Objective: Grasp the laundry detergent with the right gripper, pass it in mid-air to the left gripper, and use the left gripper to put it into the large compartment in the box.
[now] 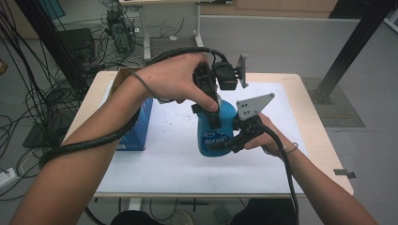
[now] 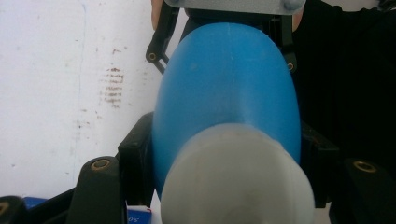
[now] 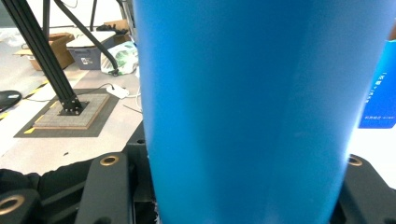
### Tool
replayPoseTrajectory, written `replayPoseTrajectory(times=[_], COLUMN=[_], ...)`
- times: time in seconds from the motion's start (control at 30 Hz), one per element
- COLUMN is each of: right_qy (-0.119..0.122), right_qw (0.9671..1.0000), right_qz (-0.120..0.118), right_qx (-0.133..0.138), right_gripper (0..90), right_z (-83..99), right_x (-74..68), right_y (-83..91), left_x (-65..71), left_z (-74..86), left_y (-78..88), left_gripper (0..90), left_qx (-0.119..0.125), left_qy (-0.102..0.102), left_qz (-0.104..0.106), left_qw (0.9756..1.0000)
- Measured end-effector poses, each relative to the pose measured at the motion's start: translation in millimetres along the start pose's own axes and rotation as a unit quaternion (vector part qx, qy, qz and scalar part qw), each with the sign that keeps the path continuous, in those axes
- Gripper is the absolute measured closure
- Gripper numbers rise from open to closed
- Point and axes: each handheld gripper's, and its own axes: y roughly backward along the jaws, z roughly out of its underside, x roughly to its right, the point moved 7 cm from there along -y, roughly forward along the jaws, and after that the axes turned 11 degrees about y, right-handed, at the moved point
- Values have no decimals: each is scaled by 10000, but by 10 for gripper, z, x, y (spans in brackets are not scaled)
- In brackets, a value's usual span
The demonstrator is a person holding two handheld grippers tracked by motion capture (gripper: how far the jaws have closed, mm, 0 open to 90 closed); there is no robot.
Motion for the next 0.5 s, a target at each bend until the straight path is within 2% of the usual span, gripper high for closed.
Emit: replayPoseTrajectory(times=[0.33,0.5], right_qy=[-11,-18], right_qw=[10000,10000], right_qz=[-7,9], right_qx=[5,32], right_gripper=[421,420], right_z=[-1,0], right_x=[6,19], right_y=[-16,-17], left_x=[-11,-16], left_z=[6,-9], left_y=[-2,1], left_gripper=[373,375], left_qx=[-18,64], left_qy=[-4,-13], left_qz=[-11,-42], left_qw=[10000,10000])
